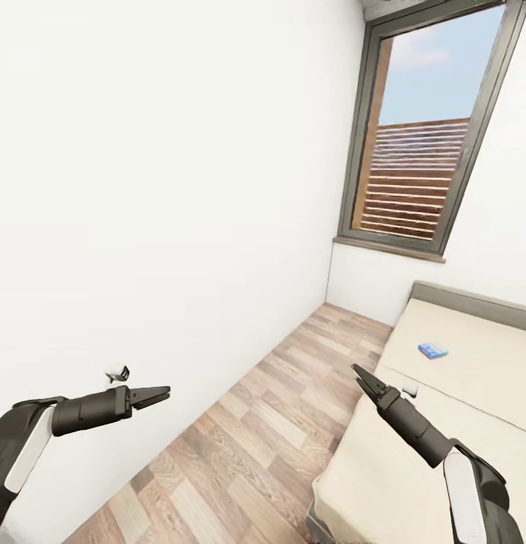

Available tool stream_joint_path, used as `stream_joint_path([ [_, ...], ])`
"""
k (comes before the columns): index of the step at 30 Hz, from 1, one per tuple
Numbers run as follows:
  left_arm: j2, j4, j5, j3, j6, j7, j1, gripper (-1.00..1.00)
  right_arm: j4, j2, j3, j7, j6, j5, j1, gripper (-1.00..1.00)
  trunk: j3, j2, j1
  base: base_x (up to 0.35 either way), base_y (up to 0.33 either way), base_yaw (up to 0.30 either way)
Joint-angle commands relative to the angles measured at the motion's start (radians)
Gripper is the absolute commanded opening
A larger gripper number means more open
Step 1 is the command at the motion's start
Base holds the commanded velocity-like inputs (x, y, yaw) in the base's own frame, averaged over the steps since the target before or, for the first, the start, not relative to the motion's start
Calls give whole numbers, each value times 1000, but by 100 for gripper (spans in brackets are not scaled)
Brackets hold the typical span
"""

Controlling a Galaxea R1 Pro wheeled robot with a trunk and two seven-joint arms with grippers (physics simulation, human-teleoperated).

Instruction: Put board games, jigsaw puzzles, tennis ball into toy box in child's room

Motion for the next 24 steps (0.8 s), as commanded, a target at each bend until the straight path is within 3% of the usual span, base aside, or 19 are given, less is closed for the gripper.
stream_joint_path([
  [1,0,0,2,0,7,-2,-1,100,0,1,-2,2,6,-1,-1,100,-2,-2,1,0,0,-214],
  [12,1,0,1,1,5,0,-1,100,0,-1,-9,1,6,-1,-1,100,-2,-2,1,0,0,-196],
  [24,1,20,-21,0,6,-3,-1,100,0,1,-26,-5,4,7,-1,100,-2,-2,1,0,0,-44],
])
